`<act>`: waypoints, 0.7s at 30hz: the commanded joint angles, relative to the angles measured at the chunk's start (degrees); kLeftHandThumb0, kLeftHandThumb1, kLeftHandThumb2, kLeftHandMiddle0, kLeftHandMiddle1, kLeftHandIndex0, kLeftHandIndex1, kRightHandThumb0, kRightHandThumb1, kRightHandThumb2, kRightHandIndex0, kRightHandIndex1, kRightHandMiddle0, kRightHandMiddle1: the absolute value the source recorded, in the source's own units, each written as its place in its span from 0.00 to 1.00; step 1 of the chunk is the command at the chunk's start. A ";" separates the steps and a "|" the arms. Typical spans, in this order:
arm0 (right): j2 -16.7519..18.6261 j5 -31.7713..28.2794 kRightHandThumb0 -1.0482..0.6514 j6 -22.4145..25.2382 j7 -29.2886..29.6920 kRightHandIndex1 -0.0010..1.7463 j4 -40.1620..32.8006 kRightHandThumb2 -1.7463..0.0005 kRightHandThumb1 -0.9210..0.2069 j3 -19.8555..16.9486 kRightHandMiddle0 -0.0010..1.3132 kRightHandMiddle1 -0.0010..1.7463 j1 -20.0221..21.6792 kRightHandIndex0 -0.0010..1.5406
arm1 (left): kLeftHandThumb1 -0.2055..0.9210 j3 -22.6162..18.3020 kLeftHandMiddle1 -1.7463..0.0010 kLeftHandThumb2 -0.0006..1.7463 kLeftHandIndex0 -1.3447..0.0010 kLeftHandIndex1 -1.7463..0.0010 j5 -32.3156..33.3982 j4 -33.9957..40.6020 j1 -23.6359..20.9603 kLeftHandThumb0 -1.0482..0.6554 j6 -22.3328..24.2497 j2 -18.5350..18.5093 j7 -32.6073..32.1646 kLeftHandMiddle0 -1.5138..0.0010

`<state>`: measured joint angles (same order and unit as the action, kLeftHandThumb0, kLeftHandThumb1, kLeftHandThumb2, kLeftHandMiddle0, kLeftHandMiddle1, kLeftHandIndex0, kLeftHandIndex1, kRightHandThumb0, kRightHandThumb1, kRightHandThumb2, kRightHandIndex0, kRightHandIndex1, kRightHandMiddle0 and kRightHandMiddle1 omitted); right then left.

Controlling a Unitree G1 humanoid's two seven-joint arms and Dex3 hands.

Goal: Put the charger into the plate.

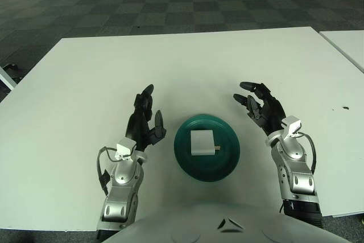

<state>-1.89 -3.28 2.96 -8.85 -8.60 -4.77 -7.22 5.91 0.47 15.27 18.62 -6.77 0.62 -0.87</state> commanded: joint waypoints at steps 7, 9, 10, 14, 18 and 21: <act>-0.10 0.94 0.21 -10.45 1.30 0.11 12.13 0.68 0.00 0.51 0.11 0.51 5.33 0.36 | 1.00 -2.25 1.00 0.63 1.00 0.75 -1.02 -6.05 -7.21 0.06 -3.66 -0.68 0.32 0.92; -0.03 1.04 0.21 -11.87 1.47 0.11 13.77 0.68 0.00 0.70 0.11 0.51 5.99 0.35 | 1.00 -2.63 1.00 0.64 1.00 0.77 -0.97 -7.19 -7.96 0.06 -4.46 -0.88 0.60 0.93; 0.04 1.16 0.21 -12.60 1.61 0.11 14.54 0.68 0.00 0.81 0.11 0.51 6.34 0.35 | 1.00 -2.76 1.00 0.64 1.00 0.78 -0.92 -7.65 -8.23 0.06 -4.86 -0.98 0.75 0.93; 0.22 1.51 0.20 -14.81 2.08 0.10 17.08 0.68 0.00 1.27 0.10 0.51 7.45 0.33 | 1.00 -3.26 1.00 0.64 1.00 0.80 -0.58 -9.10 -8.89 0.05 -6.03 -1.33 1.30 0.95; 0.23 1.72 0.20 -15.62 2.63 0.09 20.18 0.68 0.00 1.58 0.09 0.51 9.12 0.31 | 1.00 -3.58 1.00 0.64 1.00 0.83 -1.01 -10.41 -9.11 0.05 -6.80 -1.58 1.45 0.96; 0.01 1.68 0.20 -16.58 2.85 0.08 23.27 0.69 0.00 1.33 0.08 0.50 10.26 0.29 | 1.00 -3.83 1.00 0.64 1.00 0.84 -1.75 -11.55 -9.51 0.05 -7.52 -1.36 0.78 0.96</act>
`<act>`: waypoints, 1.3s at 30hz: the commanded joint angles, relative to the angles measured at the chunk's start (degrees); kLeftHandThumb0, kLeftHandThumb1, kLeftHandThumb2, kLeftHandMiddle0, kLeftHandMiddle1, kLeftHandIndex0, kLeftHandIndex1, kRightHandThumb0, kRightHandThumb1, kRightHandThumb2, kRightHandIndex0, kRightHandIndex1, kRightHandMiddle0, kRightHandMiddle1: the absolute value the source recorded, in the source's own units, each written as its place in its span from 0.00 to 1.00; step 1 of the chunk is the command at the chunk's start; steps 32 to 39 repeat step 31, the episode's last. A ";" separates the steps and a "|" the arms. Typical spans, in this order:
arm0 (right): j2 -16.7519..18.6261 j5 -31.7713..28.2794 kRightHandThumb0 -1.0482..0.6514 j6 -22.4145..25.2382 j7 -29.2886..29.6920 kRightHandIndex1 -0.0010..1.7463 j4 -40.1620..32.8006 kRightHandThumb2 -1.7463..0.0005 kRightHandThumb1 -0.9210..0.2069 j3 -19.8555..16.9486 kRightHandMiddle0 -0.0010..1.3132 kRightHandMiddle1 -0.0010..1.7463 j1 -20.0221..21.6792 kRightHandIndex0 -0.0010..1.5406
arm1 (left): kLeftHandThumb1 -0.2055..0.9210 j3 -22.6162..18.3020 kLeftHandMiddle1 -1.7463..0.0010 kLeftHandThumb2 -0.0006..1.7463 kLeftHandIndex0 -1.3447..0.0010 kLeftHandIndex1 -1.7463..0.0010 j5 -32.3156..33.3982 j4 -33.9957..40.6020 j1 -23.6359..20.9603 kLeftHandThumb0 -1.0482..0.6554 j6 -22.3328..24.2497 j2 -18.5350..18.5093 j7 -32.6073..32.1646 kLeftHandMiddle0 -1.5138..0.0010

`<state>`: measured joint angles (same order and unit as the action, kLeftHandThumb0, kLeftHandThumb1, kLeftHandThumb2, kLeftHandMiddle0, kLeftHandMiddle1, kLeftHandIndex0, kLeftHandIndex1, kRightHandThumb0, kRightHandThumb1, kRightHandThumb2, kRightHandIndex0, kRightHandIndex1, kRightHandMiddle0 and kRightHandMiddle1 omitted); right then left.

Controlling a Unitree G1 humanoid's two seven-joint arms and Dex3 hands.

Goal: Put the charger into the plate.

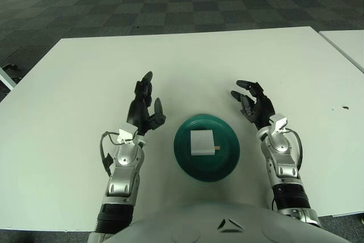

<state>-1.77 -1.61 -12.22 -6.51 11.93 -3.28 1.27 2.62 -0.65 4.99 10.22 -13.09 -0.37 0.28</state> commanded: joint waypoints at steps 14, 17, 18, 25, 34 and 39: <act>1.62 -1.06 0.22 -3.08 3.43 0.07 8.65 0.75 0.00 -1.19 0.07 0.51 3.92 0.31 | 1.00 -1.84 0.99 0.62 1.00 0.78 -3.18 -10.48 -3.84 0.05 -7.09 1.56 -4.78 0.92; 2.40 -0.93 0.22 -3.47 3.99 0.07 7.57 0.75 0.00 -0.86 0.07 0.51 3.25 0.32 | 1.00 -1.97 0.99 0.62 1.00 0.77 -3.05 -11.80 -4.01 0.05 -8.24 1.80 -4.91 0.91; 2.58 -0.95 0.22 -3.77 4.08 0.07 7.82 0.75 0.00 -0.89 0.07 0.51 3.25 0.32 | 1.00 -1.98 0.99 0.62 1.00 0.77 -2.99 -12.07 -4.01 0.06 -8.52 1.89 -4.92 0.91; 3.15 -0.59 0.21 -6.32 4.49 0.07 10.10 0.74 0.00 -1.08 0.06 0.51 2.48 0.32 | 1.00 -1.95 0.99 0.62 1.00 0.76 -2.77 -12.52 -3.76 0.07 -9.72 2.42 -4.74 0.91; 3.42 -0.09 0.20 -9.04 5.32 0.07 13.32 0.73 0.00 -1.18 0.05 0.51 2.72 0.31 | 1.00 -2.33 0.99 0.62 1.00 0.75 -2.76 -12.99 -3.57 0.07 -10.05 2.18 -4.58 0.90; 3.42 -0.09 0.20 -9.04 5.32 0.07 13.32 0.73 0.00 -1.18 0.05 0.51 2.72 0.31 | 1.00 -2.33 0.99 0.62 1.00 0.75 -2.76 -12.99 -3.57 0.07 -10.05 2.18 -4.58 0.90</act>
